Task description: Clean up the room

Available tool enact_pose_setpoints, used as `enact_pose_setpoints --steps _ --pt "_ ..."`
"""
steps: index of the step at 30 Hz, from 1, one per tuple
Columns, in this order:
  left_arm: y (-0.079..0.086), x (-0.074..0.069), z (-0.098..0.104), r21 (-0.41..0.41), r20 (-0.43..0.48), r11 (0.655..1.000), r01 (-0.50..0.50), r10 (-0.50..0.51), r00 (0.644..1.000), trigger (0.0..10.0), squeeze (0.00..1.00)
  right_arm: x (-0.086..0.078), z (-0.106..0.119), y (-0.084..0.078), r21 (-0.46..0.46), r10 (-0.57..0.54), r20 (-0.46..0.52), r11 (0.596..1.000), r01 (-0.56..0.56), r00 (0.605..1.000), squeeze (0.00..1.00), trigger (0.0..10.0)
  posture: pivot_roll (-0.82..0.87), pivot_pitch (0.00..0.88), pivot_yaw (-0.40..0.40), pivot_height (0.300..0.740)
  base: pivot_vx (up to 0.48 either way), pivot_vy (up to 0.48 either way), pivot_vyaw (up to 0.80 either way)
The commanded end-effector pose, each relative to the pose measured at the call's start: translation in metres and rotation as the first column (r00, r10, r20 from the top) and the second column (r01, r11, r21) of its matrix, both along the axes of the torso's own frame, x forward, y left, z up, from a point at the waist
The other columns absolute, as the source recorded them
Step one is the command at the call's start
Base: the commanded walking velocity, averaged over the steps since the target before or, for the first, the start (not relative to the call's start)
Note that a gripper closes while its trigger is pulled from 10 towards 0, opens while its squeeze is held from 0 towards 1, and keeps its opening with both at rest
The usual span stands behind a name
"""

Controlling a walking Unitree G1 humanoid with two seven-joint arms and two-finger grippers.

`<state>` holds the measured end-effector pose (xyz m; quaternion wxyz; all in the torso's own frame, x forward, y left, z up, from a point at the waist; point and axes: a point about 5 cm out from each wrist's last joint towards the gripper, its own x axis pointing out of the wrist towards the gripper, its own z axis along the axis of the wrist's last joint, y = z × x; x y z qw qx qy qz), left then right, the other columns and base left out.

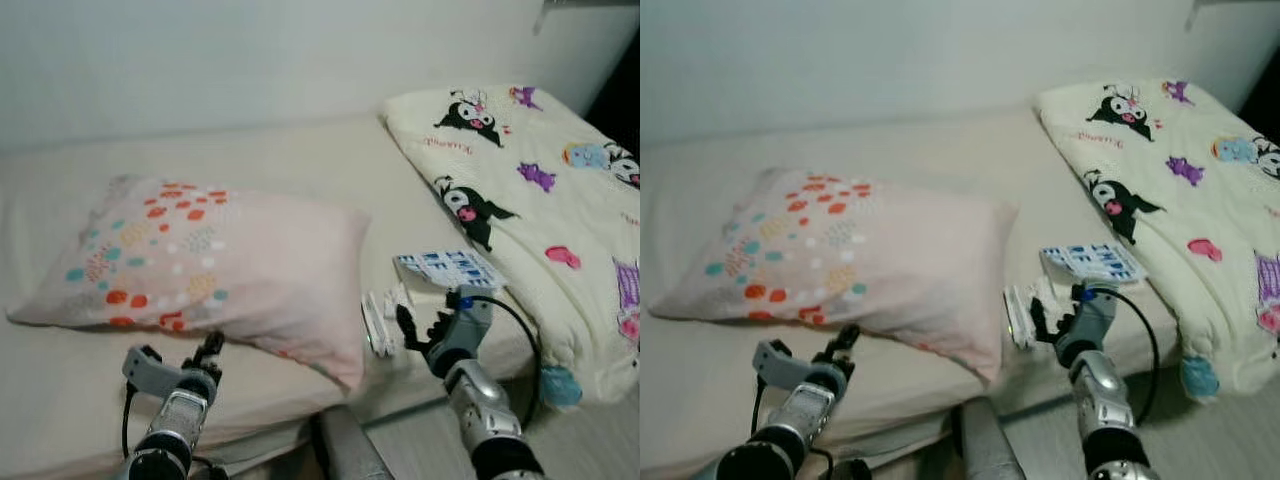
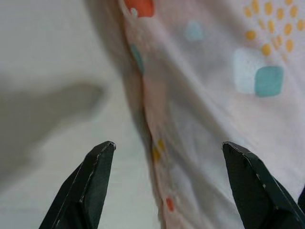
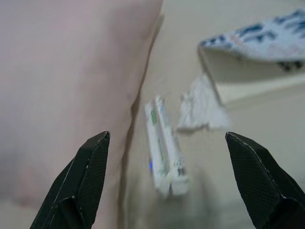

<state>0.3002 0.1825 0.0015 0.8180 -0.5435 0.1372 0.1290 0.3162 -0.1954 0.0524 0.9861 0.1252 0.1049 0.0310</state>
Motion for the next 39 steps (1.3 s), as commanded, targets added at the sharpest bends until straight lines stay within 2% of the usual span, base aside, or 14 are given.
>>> enact_pose_setpoints --steps 1,3,11,12,19,20,23,24,28,29,31,35,39 --pt "-0.003 -0.002 -0.002 -0.025 0.007 1.000 -0.017 0.017 1.000 10.0 0.00 -0.004 0.001 0.008 0.018 0.036 0.007 0.999 -0.036 0.999 0.00 10.0 -0.29 0.281 -0.028 0.626 0.000 0.000 0.00" --pt "-0.007 0.001 0.001 -0.040 0.031 0.999 -0.012 0.013 0.999 10.0 0.00 -0.009 0.003 0.017 0.030 0.065 0.022 0.997 -0.066 0.998 0.00 10.0 -0.30 0.296 -0.027 0.626 0.000 0.000 0.00" --pt "-0.013 0.008 0.009 -0.075 0.085 0.997 -0.023 0.029 0.996 10.0 0.00 -0.017 0.011 0.025 0.049 0.079 0.038 0.996 -0.081 0.996 0.00 10.0 -0.32 0.344 -0.019 0.626 0.000 0.000 0.00" --pt "-0.012 0.015 0.016 -0.106 0.123 0.993 -0.048 0.061 0.990 10.0 0.00 -0.019 0.016 0.028 0.072 0.086 0.055 0.993 -0.090 0.995 0.00 10.0 -0.33 0.367 -0.024 0.626 0.000 0.000 0.00" --pt "-0.016 0.029 0.034 -0.158 0.212 0.986 -0.046 0.080 0.974 10.0 0.00 -0.028 0.020 0.033 0.079 0.116 0.042 0.990 -0.119 0.992 0.00 10.0 -0.35 0.408 -0.040 0.626 0.000 0.000 0.00" --pt "-0.021 0.040 0.050 -0.184 0.288 0.983 -0.024 0.077 0.955 10.0 0.00 -0.035 0.022 0.037 0.081 0.142 0.025 0.986 -0.144 0.990 0.00 10.0 -0.36 0.430 -0.045 0.616 0.000 0.000 0.00" --pt "-0.022 0.048 0.062 -0.187 0.330 0.982 -0.023 0.085 0.940 10.0 0.00 -0.038 0.023 0.039 0.085 0.136 0.024 0.987 -0.138 0.990 0.00 10.0 -0.37 0.443 -0.045 0.606 0.000 0.000 0.00" --pt "-0.021 0.055 0.073 -0.186 0.374 0.982 -0.025 0.094 0.923 10.0 0.00 -0.043 0.027 0.039 0.088 0.135 0.032 0.987 -0.137 0.990 0.00 10.0 -0.38 0.463 -0.045 0.596 0.000 0.000 0.00" --pt "-0.019 0.059 0.079 -0.196 0.396 0.980 -0.030 0.107 0.912 10.0 0.00 -0.046 0.030 0.040 0.104 0.133 0.041 0.985 -0.137 0.990 0.00 10.0 -0.38 0.472 -0.047 0.587 0.000 0.000 0.00" --pt "-0.016 0.064 0.089 -0.205 0.424 0.978 -0.041 0.126 0.897 10.0 0.00 -0.050 0.031 0.041 0.117 0.133 0.047 0.983 -0.138 0.990 0.00 10.0 -0.39 0.505 -0.054 0.587 0.000 0.000 0.00" --pt "-0.012 0.071 0.103 -0.215 0.467 0.975 -0.054 0.151 0.871 10.0 0.00 -0.057 0.034 0.044 0.134 0.137 0.050 0.981 -0.143 0.989 0.00 10.0 -0.40 0.517 -0.060 0.587 0.000 0.000 0.00" --pt "-0.010 0.075 0.112 -0.217 0.495 0.974 -0.059 0.162 0.854 10.0 0.00 -0.062 0.038 0.047 0.141 0.145 0.048 0.979 -0.150 0.988 0.00 10.0 -0.42 0.524 -0.064 0.587 0.000 0.000 0.00" --pt "-0.011 0.080 0.123 -0.262 0.520 0.962 -0.072 0.204 0.829 10.0 0.00 -0.067 0.050 0.049 0.160 0.152 0.060 0.974 -0.160 0.987 0.00 10.0 -0.46 0.540 -0.073 0.587 0.000 0.000 0.00"
